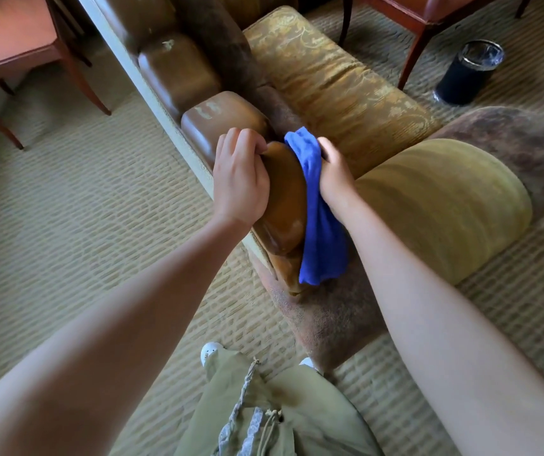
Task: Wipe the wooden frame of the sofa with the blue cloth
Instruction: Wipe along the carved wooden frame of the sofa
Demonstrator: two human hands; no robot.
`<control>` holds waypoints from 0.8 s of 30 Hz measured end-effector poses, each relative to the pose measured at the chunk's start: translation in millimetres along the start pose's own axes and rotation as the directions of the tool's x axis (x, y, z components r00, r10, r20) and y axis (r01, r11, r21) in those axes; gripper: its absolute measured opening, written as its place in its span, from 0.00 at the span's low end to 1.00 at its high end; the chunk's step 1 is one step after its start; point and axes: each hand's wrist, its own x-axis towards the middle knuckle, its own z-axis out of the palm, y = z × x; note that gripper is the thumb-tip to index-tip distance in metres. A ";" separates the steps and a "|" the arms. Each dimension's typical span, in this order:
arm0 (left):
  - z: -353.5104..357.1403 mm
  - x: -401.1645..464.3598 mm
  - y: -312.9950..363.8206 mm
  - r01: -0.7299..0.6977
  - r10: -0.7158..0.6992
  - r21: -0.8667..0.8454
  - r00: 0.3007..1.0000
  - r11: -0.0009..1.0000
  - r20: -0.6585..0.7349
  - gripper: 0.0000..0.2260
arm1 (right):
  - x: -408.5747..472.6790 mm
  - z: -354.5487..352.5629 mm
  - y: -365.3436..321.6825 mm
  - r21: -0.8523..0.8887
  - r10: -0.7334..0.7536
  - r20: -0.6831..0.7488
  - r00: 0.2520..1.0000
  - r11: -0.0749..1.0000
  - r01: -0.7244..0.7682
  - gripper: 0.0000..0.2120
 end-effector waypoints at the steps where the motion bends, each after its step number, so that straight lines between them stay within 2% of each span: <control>1: 0.4 0.0 -0.7 -0.001 0.001 0.007 1.000 1.000 -0.003 0.11 | -8.1 -1.6 5.7 0.062 0.018 -0.028 0.999 0.998 -0.016 0.10; 4: 0.9 -0.6 -2.5 -0.003 0.003 0.008 1.000 1.000 -0.006 0.10 | -39.9 -2.0 24.1 0.161 0.042 -0.136 0.990 0.987 -0.019 0.08; 10: 1.2 1.8 -4.0 -0.017 0.017 -0.027 1.000 0.999 -0.011 0.11 | -71.7 14.0 20.6 0.068 -0.017 -0.402 0.916 0.997 0.048 0.04; 14: -0.3 3.8 -7.0 -0.013 0.013 -0.064 1.000 0.998 -0.003 0.09 | -59.4 36.7 -11.8 -0.135 -0.199 -0.464 0.863 0.979 0.153 0.06; 16: -1.4 4.2 -6.6 -0.016 0.017 -0.103 1.000 0.995 0.012 0.10 | -44.5 45.1 -31.0 -0.256 -0.237 -0.454 0.859 0.958 0.129 0.04; 18: -4.4 7.2 -8.2 0.005 0.000 -0.174 1.000 0.985 0.027 0.10 | -27.3 45.4 -40.2 -0.363 -0.188 -0.415 0.890 0.932 0.027 0.04; 20: -10.1 12.0 -12.3 0.040 -0.025 -0.279 0.998 0.960 0.058 0.08 | -9.4 37.5 -42.4 -0.387 -0.073 -0.352 0.933 0.919 -0.074 0.07; 22: -16.7 17.0 -15.8 0.055 -0.005 -0.367 0.991 0.929 0.135 0.07 | 5.5 28.3 -39.7 -0.340 0.063 -0.320 0.945 0.924 -0.177 0.14; 24: -22.1 23.3 -18.8 0.027 0.082 -0.411 0.966 0.911 0.245 0.08 | 14.9 22.9 -32.4 -0.226 0.190 -0.320 0.928 0.936 -0.270 0.18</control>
